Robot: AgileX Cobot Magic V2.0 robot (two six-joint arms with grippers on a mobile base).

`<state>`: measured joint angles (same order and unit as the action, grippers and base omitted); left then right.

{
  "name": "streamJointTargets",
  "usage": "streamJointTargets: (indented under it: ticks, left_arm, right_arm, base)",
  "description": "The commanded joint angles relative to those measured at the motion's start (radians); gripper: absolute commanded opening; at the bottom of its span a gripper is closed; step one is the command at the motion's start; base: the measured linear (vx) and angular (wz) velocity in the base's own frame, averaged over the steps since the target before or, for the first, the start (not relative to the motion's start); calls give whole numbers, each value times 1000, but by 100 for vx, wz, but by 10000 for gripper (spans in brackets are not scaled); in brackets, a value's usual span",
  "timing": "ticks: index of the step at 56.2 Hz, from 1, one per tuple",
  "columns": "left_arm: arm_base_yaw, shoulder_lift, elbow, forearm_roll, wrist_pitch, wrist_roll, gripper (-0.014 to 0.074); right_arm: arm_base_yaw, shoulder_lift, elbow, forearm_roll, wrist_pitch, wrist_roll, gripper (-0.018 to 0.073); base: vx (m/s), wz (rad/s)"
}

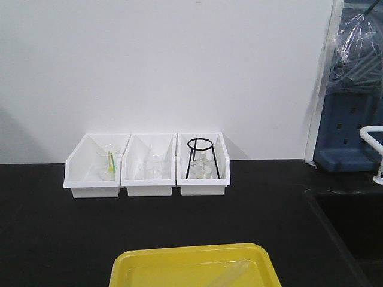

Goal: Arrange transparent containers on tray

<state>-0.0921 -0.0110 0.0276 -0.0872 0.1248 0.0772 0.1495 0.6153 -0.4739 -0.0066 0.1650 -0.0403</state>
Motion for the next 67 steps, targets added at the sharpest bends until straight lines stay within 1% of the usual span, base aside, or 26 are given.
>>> streamJointTargets:
  ticks: [1,6,10,13,24,26,30,67]
  left_arm:
    - [2,-23,36,-1,-79,-5,-1]
    - [2,-23,36,-1,-79,-5,-1]
    - [2,-23,36,-1,-79,-5,-1]
    - [2,-23,36,-1,-79,-5,-1]
    - [2,-23,36,-1,-79,-5,-1]
    - [2,-23,36,-1,-79,-5,-1]
    - [2,-23,36,-1,-79,-5,-1]
    - [2,-23,36,-1,-79,-5,-1]
  right_arm:
    - [-85,-136,84,-2,-109,-11,-13]
    - [-147,-257,199,-9,-108,-11,-13]
    - [-179,-353,290,-10,-108,-4,-12]
    - [-190,-420,349,-8,-108,24,-11]
    - [-188,-640,517,-12,-107,97,-11]
    - [-188,-636,515,-14,-80,96,-11]
    - [-188,-628,513,-25,-69,96,-11]
    - [-188,-627,513,-25,-70,93,-11]
  base:
    - [0,0]
    - [0,0]
    - [0,0]
    - [0,0]
    - [0,0]
    - [0,0]
    - [0,0]
    - [0,0]
